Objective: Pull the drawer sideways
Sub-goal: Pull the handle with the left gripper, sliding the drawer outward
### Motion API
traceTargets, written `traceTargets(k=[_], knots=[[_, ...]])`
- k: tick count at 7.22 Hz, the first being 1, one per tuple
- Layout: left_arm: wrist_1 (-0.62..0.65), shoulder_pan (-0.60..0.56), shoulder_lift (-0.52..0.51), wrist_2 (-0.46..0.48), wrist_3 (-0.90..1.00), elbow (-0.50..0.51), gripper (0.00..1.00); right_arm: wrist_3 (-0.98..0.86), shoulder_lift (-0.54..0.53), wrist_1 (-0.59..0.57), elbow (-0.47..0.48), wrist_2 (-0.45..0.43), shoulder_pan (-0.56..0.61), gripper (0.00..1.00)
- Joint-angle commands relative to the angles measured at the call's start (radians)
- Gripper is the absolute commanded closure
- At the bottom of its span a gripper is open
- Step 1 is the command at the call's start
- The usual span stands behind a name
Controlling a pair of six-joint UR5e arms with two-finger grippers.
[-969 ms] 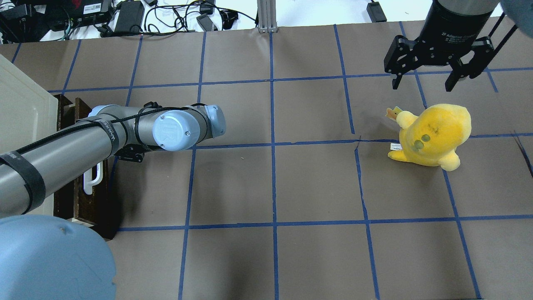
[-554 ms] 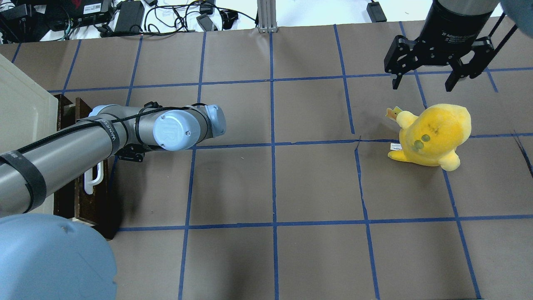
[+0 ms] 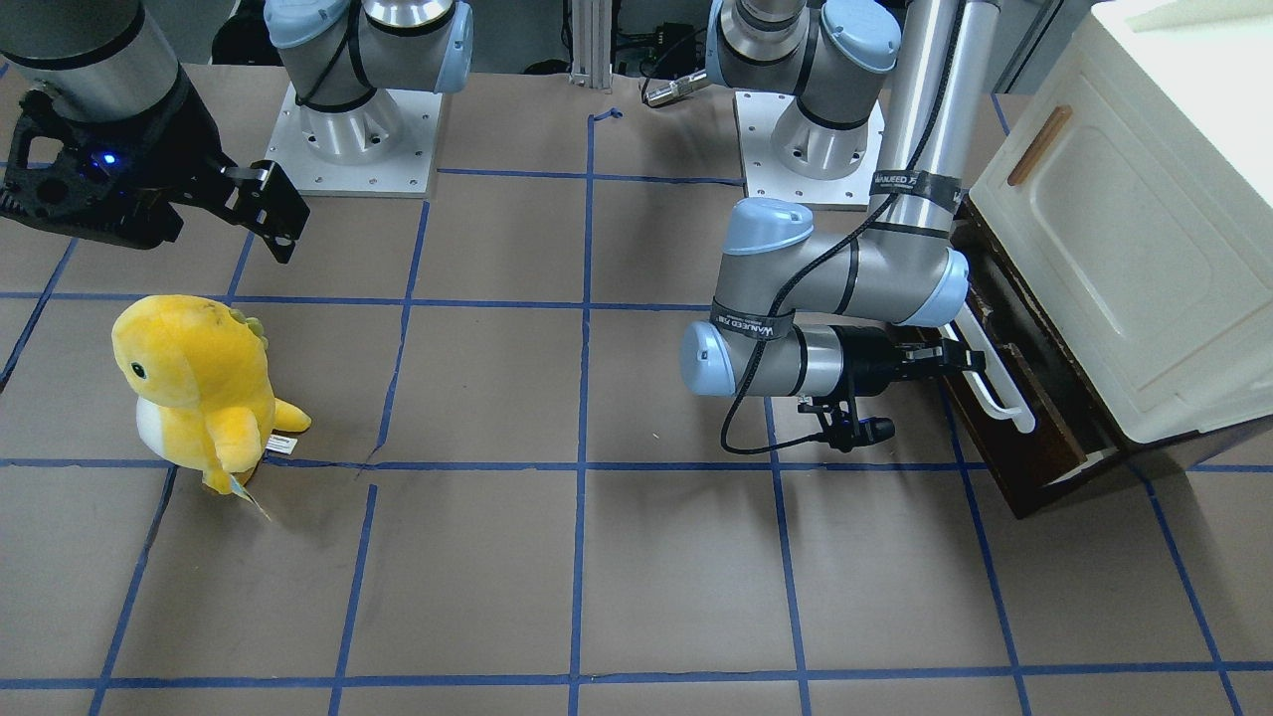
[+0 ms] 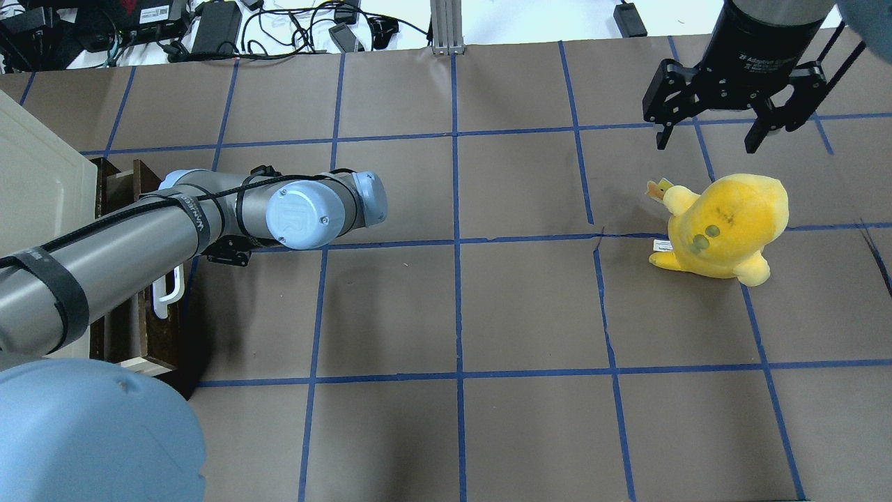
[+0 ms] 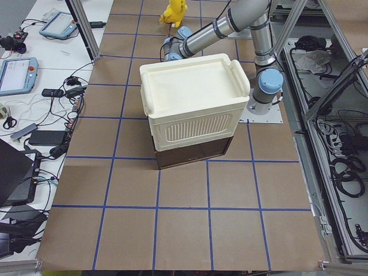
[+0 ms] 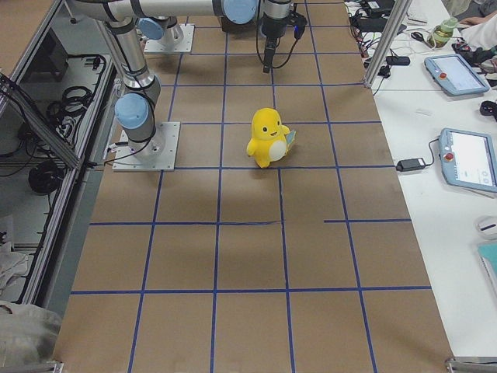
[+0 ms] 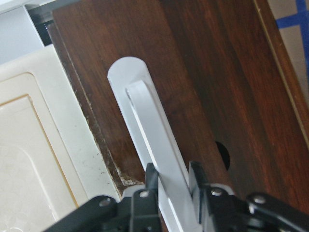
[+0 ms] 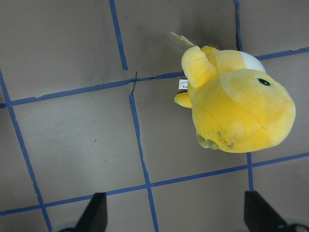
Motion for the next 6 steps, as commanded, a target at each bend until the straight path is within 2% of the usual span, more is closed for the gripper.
traceTargets(k=[1,6], knots=[[-0.003,-0.009,-0.001,0.001,0.0,-0.004,0.85,0.0,0.0,0.0,0.0,0.0,-0.001,0.0],[-0.014,-0.04,0.002,0.004,0.0,0.002,0.85,0.0,0.0,0.0,0.0,0.0,0.0,0.0]])
